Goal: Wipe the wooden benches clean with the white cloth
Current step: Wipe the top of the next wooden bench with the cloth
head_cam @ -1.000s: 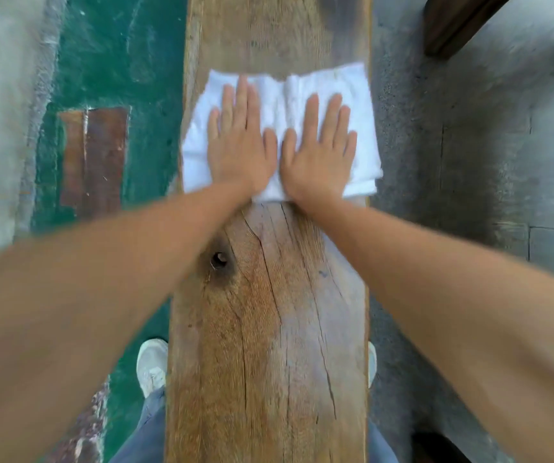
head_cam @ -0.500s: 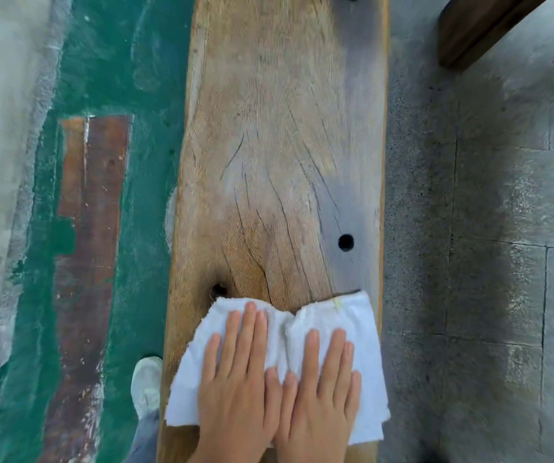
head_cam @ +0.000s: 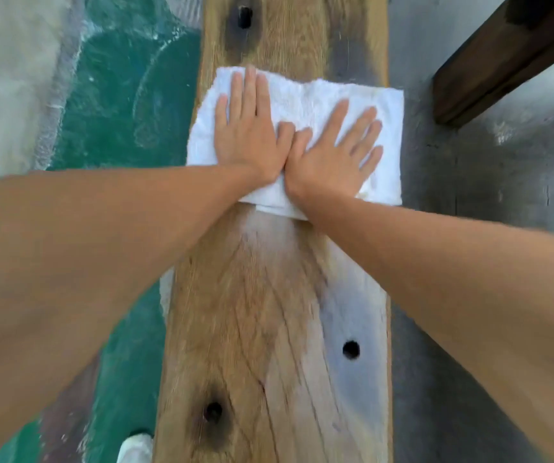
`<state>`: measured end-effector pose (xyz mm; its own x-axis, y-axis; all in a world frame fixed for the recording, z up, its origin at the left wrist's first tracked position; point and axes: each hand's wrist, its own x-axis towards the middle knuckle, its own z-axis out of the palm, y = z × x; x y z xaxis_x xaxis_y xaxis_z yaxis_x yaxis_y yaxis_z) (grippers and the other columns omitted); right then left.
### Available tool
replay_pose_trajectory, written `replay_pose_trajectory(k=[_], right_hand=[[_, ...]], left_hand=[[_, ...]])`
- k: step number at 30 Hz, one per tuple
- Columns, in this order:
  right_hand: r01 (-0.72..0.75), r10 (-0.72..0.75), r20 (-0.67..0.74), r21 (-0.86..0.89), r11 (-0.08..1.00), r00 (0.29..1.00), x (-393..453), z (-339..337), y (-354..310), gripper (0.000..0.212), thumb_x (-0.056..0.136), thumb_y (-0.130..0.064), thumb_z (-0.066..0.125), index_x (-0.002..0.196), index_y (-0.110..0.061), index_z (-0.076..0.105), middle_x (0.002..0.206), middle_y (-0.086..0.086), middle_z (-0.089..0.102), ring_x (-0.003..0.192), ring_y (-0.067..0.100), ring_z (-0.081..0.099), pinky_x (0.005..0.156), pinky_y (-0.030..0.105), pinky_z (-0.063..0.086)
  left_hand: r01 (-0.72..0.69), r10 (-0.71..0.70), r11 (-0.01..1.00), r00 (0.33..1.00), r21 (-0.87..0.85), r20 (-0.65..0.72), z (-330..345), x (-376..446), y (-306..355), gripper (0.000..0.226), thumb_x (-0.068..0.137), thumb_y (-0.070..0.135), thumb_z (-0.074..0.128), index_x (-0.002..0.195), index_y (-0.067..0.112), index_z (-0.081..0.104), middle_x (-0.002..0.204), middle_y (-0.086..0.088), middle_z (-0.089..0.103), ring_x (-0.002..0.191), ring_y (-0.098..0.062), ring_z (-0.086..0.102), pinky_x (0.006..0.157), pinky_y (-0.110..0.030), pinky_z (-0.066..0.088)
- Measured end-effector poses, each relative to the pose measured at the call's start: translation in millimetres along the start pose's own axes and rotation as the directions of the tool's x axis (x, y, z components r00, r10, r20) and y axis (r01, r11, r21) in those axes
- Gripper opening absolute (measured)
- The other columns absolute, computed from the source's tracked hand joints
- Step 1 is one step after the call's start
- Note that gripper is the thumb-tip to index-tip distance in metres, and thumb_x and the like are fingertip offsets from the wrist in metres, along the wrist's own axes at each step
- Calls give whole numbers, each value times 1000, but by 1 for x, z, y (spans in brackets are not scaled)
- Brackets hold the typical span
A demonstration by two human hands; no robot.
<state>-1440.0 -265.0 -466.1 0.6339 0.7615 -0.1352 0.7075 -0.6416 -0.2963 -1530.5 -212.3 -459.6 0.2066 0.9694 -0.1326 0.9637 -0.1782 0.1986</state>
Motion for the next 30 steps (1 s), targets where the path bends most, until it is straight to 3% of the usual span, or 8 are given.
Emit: replay_pose_trajectory(k=[4,10,22,30], right_hand=[[-6,4,-43,-32,999,999,50,6,-28,71,103,-46,26,165,-20,4,171,20,-6,159,35,-7,127,54,-4],[58,-61,-26,-105,993,998,44,1,-23,72,102,-44,25,164,-13,8,169,26,-1,158,41,-4,125,59,1],[29,-39,-53,-176,984,998,45,3,-23,70,100,-42,28,163,-13,19,168,26,11,157,42,9,123,57,8],[27,-36,-50,-175,984,998,45,4,-19,70,100,-43,26,163,-12,19,169,26,8,158,41,6,124,59,10]], left_hand=[[-50,51,998,998,35,-39,-3,62,2,79,100,50,29,160,6,4,170,-8,0,157,-22,-2,127,-44,4],[-71,71,997,997,0,7,-14,54,3,82,92,48,17,160,6,3,170,-9,-4,157,-23,-5,127,-47,4],[-37,37,999,999,-4,1,-9,56,6,78,92,39,30,160,5,13,170,-8,8,158,-23,4,127,-48,11],[-37,37,999,999,15,32,-14,56,8,77,93,38,29,160,6,10,170,-8,6,158,-23,3,126,-49,15]])
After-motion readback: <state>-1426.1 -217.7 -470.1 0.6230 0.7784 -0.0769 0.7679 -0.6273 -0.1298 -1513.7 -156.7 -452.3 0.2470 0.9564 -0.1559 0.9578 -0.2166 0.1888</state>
